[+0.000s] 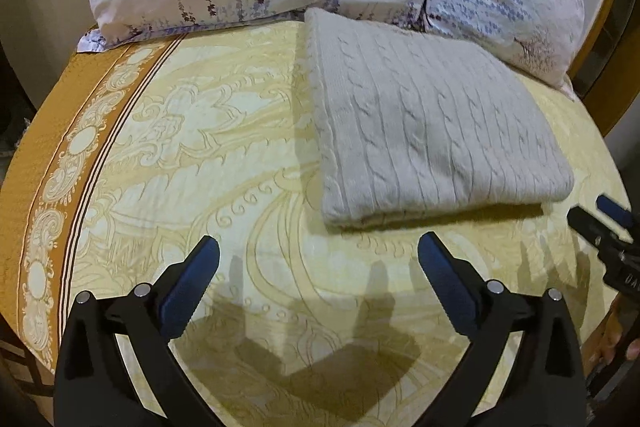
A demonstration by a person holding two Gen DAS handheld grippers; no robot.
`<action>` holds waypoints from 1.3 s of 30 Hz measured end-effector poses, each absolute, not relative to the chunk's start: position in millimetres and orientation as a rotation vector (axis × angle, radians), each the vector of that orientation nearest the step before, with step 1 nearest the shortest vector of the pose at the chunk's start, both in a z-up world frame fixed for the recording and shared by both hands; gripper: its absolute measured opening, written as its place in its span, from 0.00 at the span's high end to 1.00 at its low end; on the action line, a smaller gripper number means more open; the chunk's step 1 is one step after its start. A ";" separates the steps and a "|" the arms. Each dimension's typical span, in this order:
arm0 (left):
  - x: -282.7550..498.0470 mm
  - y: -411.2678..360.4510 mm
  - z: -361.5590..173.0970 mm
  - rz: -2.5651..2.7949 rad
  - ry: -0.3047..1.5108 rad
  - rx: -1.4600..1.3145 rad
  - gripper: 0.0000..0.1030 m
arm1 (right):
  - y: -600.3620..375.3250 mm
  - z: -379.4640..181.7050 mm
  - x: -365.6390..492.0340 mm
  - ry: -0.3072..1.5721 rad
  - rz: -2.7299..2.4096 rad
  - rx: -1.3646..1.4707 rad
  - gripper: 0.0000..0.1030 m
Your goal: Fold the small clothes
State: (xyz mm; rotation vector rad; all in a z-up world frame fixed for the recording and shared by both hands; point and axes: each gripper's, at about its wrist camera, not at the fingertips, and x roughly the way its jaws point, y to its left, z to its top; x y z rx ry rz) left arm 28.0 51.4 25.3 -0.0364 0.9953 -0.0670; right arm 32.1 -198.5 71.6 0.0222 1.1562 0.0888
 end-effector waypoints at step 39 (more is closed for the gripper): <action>32.9 48.5 0.6 0.009 1.092 0.021 0.01 | -178.9 32.3 36.5 1.316 0.043 -0.015 0.02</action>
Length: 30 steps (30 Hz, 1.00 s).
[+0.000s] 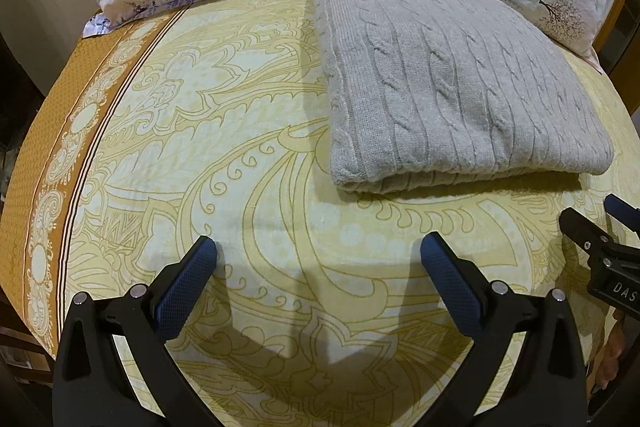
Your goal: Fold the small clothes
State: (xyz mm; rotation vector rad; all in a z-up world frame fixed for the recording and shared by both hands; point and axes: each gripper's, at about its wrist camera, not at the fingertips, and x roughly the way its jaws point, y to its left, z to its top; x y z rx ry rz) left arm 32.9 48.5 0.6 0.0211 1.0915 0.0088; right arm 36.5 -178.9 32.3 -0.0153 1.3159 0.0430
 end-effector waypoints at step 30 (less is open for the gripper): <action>33.5 46.9 -0.4 0.011 1.097 0.019 0.01 | -180.3 33.1 35.2 1.322 0.003 -0.002 0.02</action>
